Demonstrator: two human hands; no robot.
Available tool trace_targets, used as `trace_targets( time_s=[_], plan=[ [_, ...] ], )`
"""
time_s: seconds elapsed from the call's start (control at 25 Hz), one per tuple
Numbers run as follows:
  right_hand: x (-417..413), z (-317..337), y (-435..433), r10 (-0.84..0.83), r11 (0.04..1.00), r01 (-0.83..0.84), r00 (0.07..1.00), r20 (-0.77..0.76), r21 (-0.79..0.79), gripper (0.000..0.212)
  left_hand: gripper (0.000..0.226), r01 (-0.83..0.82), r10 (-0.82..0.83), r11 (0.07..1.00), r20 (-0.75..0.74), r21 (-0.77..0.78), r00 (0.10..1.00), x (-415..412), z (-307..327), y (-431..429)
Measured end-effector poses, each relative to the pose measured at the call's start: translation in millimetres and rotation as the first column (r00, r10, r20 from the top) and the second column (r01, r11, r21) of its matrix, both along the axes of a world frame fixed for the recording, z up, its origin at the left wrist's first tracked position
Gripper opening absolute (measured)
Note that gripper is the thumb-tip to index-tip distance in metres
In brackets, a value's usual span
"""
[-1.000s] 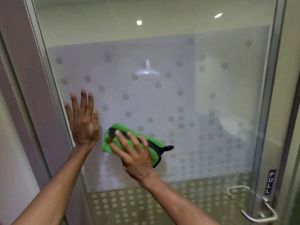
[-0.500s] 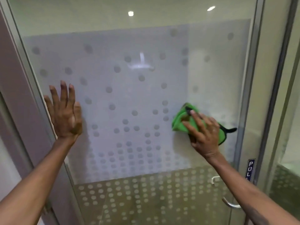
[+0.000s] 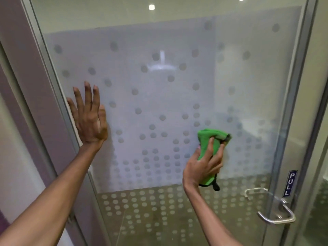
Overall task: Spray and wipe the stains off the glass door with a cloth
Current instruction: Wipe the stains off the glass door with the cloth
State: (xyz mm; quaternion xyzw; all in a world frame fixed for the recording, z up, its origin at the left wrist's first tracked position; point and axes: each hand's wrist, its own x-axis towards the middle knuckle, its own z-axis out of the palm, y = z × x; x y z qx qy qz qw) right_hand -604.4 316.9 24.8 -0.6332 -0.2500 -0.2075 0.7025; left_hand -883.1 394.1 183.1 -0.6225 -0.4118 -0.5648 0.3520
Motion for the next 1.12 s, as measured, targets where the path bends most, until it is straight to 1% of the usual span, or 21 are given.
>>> trace_targets(
  time_s=[0.08, 0.16, 0.24, 0.28, 0.36, 0.44, 0.48, 0.52, 0.56, 0.6, 0.64, 0.68, 0.72, 0.76, 0.8, 0.88, 0.92, 0.96, 1.04, 1.12],
  plan=[
    [-33.8, 3.0, -7.2, 0.101, 0.995, -0.1, 0.993, 0.052, -0.029, 0.048, 0.055, 0.011, -0.011, 1.0, -0.002, -0.002, 1.0, -0.7, 0.3, 0.0],
    [-68.2, 6.4, -21.1, 0.249, 0.968, -0.244, 0.964, 0.091, -0.064, 0.053, 0.054, 0.023, -0.023, 1.0, 0.004, -0.014, 1.0, -1.5, 0.9, -1.6],
    [-97.8, 12.0, -38.7, 0.458, 0.889, -0.451, 0.883, 0.107, -0.086, 0.056, 0.054, 0.04, -0.04, 0.998, -0.002, -0.054, 0.999, -3.7, 2.1, -5.5],
    [-107.0, 18.1, -48.3, 0.577, 0.817, -0.574, 0.812, 0.081, -0.059, 0.055, 0.054, 0.052, -0.054, 0.995, -0.013, -0.08, 0.998, -5.0, 3.0, -8.4],
    [-114.7, 36.0, -67.0, 0.787, 0.616, -0.783, 0.616, -0.03, 0.082, 0.054, 0.056, 0.088, -0.094, 0.983, -0.032, -0.159, 0.995, -7.8, 6.7, -16.2],
    [-112.0, 51.5, -82.4, 0.916, 0.4, -0.871, 0.37, -0.157, 0.285, 0.048, 0.059, 0.153, -0.168, 0.954, -0.035, -0.256, 0.985, -11.2, 11.6, -26.8],
    [-107.9, 57.9, -90.6, 0.954, 0.288, -0.879, 0.229, -0.193, 0.381, 0.042, 0.062, 0.205, -0.221, 0.932, -0.018, -0.298, 0.975, -11.1, 13.6, -32.4],
    [-104.9, 63.8, -101.0, 0.973, 0.182, -0.866, 0.089, -0.214, 0.466, 0.037, 0.064, 0.277, -0.284, 0.9, 0.027, -0.336, 0.958, -10.3, 14.7, -39.9],
    [-103.1, 69.6, -112.8, 0.971, 0.095, -0.829, -0.046, -0.237, 0.551, 0.033, 0.066, 0.356, -0.348, 0.86, 0.091, -0.365, 0.933, -8.0, 14.8, -48.6],
    [-101.2, 74.2, -123.5, 0.951, 0.033, -0.786, -0.166, -0.262, 0.618, 0.031, 0.066, 0.426, -0.398, 0.82, 0.155, -0.383, 0.904, -3.6, 13.2, -57.6],
    [-99.8, 78.0, -134.8, 0.922, -0.011, -0.751, -0.263, -0.283, 0.66, 0.032, 0.066, 0.478, -0.436, 0.785, 0.197, -0.393, 0.878, 1.5, 9.7, -67.8],
    [-98.1, 80.4, -144.5, 0.895, -0.047, -0.728, -0.335, -0.295, 0.684, 0.035, 0.066, 0.517, -0.471, 0.756, 0.216, -0.402, 0.856, 8.7, 4.5, -77.8],
    [-95.9, 81.2, -153.8, 0.878, -0.082, -0.716, -0.381, -0.29, 0.694, 0.038, 0.065, 0.559, -0.515, 0.716, 0.225, -0.419, 0.827, 16.9, -0.9, -87.4],
    [-92.7, 81.3, -162.2, 0.871, -0.101, -0.708, -0.403, -0.282, 0.699, 0.042, 0.063, 0.611, -0.572, 0.65, 0.239, -0.451, 0.785, 25.4, -4.4, -97.3],
    [-89.4, 81.1, -169.3, 0.869, -0.107, -0.7, -0.411, -0.276, 0.706, 0.043, 0.06, 0.668, -0.635, 0.55, 0.268, -0.501, 0.724, 33.3, -4.9, -107.5],
    [-80.8, 78.9, -183.1, 0.867, -0.093, -0.696, -0.408, -0.285, 0.712, 0.042, 0.057, 0.736, -0.737, 0.271, 0.358, -0.621, 0.573, 47.4, 0.5, -129.7],
    [-76.0, 78.2, -189.9, 0.867, -0.081, -0.711, -0.396, -0.301, 0.699, 0.042, 0.058, 0.727, -0.771, 0.148, 0.382, -0.671, 0.51, 53.8, 4.9, -139.5],
    [-71.0, 78.0, -197.4, 0.865, -0.075, -0.731, -0.386, -0.32, 0.678, 0.042, 0.06, 0.696, -0.799, 0.054, 0.387, -0.716, 0.46, 60.7, 9.3, -148.1],
    [-59.8, 78.8, -209.6, 0.871, -0.075, -0.768, -0.361, -0.334, 0.636, 0.042, 0.066, 0.609, -0.832, -0.072, 0.385, -0.79, 0.401, 75.5, 18.6, -164.3],
    [-43.1, 78.6, -221.6, 0.887, -0.089, -0.793, -0.338, -0.314, 0.603, 0.037, 0.063, 0.521, -0.838, -0.134, 0.378, -0.843, 0.394, 89.8, 27.4, -178.4]
  ],
)
